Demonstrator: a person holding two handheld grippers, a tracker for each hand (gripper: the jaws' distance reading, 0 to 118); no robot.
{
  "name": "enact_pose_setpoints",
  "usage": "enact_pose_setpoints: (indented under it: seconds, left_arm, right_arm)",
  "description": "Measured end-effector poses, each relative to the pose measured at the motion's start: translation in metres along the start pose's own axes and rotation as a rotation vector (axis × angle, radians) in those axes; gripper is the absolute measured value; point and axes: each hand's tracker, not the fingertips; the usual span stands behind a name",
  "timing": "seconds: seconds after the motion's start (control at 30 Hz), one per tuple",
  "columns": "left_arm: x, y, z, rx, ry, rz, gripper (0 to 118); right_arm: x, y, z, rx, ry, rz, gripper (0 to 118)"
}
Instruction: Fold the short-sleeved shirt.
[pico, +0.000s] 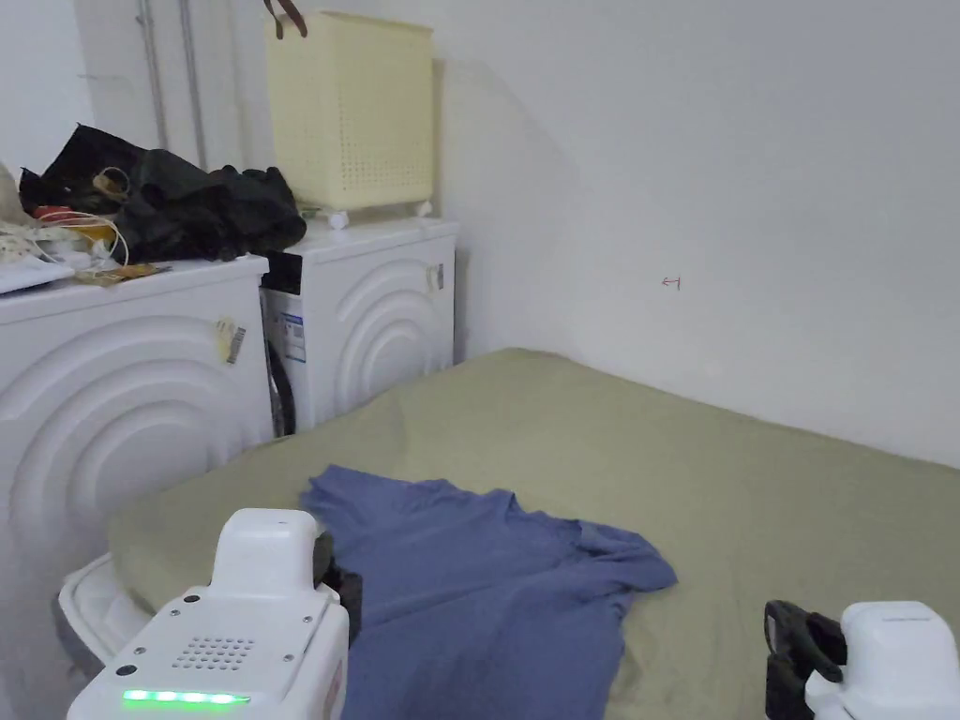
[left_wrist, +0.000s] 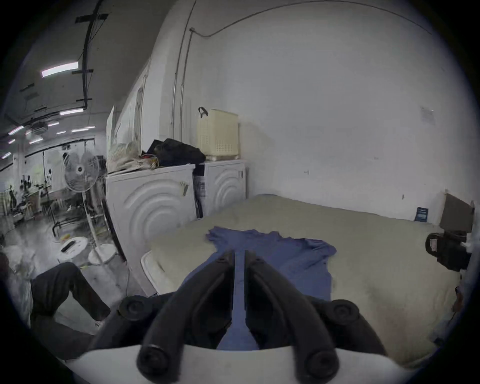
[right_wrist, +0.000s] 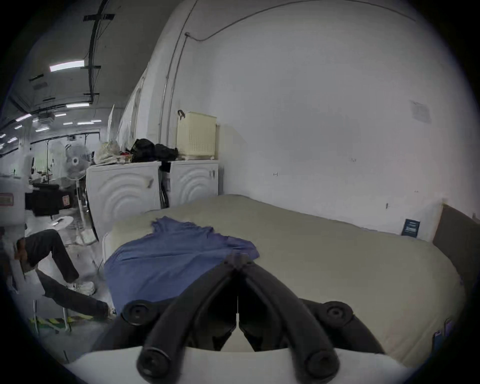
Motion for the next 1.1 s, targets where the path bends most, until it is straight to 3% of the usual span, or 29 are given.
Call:
enact_pose_setpoints:
  seconds: [0.13, 0.2, 0.27, 0.3, 0.33, 0.37, 0.4, 0.43, 0.6, 0.83, 0.9, 0.93, 0.97, 1.0, 1.03, 1.1]
  left_arm:
    - [0.011, 0.029, -0.067, -0.020, -0.008, -0.034, 10]
    - [0.027, 0.050, -0.112, -0.084, -0.092, -0.090, 10]
    - [0.042, 0.069, -0.169, -0.218, -0.274, -0.118, 11]
    - [0.053, 0.074, -0.196, -0.307, -0.363, -0.103, 23]
    - [0.063, 0.076, -0.228, -0.417, -0.450, -0.091, 52]
    - [0.072, 0.071, -0.257, -0.500, -0.519, -0.069, 92]
    - [0.083, 0.064, -0.283, -0.602, -0.559, -0.077, 118]
    - [0.097, 0.051, -0.306, -0.696, -0.566, -0.116, 118]
    - [0.147, -0.021, -0.373, -0.821, -0.493, -0.363, 118]
    - [0.164, -0.092, -0.426, -0.922, -0.402, -0.207, 118]
    - [0.167, -0.100, -0.417, -0.921, -0.368, -0.202, 112]
    - [0.169, -0.095, -0.410, -0.852, -0.362, -0.245, 102]
    - [0.163, -0.089, -0.403, -0.826, -0.429, -0.240, 81]
    - [0.163, -0.082, -0.397, -0.797, -0.438, -0.266, 31]
    - [0.162, -0.074, -0.393, -0.762, -0.422, -0.281, 2]
    - [0.160, -0.054, -0.382, -0.721, -0.454, -0.207, 2]
  right_arm:
    - [0.031, 0.003, 0.001, -0.019, -0.044, 0.009, 0]
    - [0.052, 0.004, 0.002, -0.035, -0.090, 0.002, 0]
    - [0.078, 0.002, 0.004, -0.065, -0.156, 0.006, 0]
    - [0.088, 0.000, 0.003, -0.070, -0.171, 0.004, 0]
    - [0.099, -0.003, 0.003, -0.076, -0.188, -0.021, 0]
    - [0.109, -0.005, 0.003, -0.096, -0.194, -0.038, 0]
    - [0.117, -0.008, 0.002, -0.107, -0.195, -0.049, 0]
    - [0.123, -0.012, 0.001, -0.113, -0.205, -0.059, 0]
    - [0.138, -0.033, -0.006, -0.157, -0.227, -0.031, 0]
    - [0.139, -0.072, -0.021, -0.244, -0.181, -0.063, 0]
    - [0.137, -0.083, -0.021, -0.269, -0.176, -0.084, 0]
    - [0.136, -0.088, -0.020, -0.278, -0.174, -0.082, 0]
    - [0.135, -0.093, -0.019, -0.287, -0.171, -0.087, 0]
    - [0.135, -0.096, -0.019, -0.294, -0.171, -0.092, 0]
    - [0.134, -0.099, -0.018, -0.301, -0.172, -0.097, 0]
    - [0.137, -0.102, -0.016, -0.310, -0.177, -0.125, 0]
